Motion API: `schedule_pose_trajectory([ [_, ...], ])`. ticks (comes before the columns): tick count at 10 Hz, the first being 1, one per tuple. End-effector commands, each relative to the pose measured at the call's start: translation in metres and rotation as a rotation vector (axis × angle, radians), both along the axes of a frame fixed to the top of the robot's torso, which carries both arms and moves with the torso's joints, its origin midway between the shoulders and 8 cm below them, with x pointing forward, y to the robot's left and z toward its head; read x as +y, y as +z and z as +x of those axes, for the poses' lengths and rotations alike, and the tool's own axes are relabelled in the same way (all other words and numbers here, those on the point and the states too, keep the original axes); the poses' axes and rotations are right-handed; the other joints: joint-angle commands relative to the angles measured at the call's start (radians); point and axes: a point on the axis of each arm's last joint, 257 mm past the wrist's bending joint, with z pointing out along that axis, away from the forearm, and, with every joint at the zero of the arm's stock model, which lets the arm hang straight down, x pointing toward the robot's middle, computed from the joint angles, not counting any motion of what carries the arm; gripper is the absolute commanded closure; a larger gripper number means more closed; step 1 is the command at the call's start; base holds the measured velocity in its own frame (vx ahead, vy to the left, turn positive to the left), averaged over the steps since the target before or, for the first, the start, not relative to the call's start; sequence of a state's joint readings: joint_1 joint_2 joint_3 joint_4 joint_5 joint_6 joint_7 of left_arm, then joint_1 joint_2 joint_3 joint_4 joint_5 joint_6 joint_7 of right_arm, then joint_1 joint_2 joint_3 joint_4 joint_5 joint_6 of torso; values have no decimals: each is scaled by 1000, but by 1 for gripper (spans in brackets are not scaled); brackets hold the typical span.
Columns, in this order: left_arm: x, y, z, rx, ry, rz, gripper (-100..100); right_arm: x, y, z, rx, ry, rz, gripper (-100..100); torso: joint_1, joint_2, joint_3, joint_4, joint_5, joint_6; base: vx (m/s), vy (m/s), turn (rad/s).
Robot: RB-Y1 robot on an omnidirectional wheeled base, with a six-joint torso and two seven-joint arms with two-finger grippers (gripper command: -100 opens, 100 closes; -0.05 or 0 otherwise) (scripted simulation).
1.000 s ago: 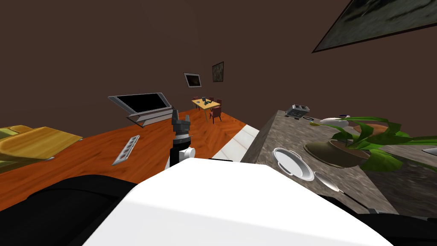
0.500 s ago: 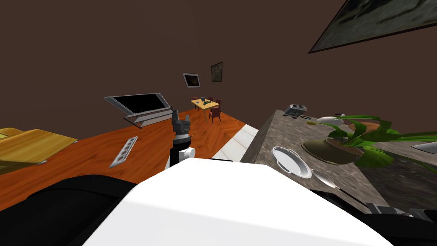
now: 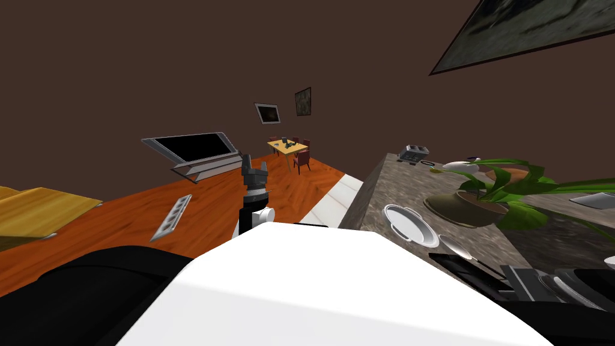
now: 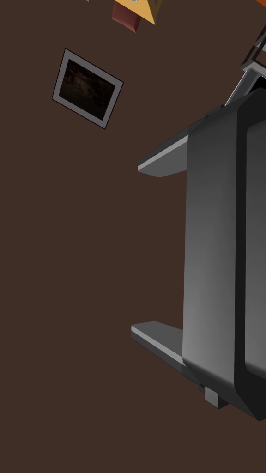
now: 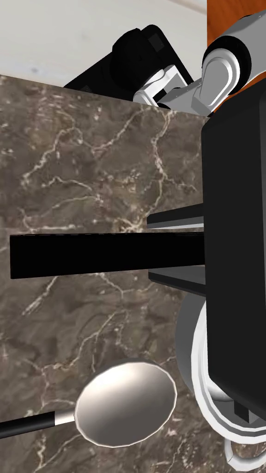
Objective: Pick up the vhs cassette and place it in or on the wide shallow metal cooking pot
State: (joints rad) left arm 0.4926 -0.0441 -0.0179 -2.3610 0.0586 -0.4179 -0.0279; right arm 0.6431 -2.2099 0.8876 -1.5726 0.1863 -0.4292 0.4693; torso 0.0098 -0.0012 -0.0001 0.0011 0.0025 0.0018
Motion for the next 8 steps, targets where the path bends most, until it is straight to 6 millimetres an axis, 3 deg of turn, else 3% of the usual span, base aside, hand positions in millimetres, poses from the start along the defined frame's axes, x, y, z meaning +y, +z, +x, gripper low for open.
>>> schedule_pose_trajectory([
  [1,0,0,0,0,0,0,0,4,12,19,-16,5,3,100,0,0,0,0,0,0,14,64,-48],
  [8,0,0,0,0,0,0,0,29,61,86,-59,37,25,100,7,-8,-4,0,7,-8,19,68,-48],
])
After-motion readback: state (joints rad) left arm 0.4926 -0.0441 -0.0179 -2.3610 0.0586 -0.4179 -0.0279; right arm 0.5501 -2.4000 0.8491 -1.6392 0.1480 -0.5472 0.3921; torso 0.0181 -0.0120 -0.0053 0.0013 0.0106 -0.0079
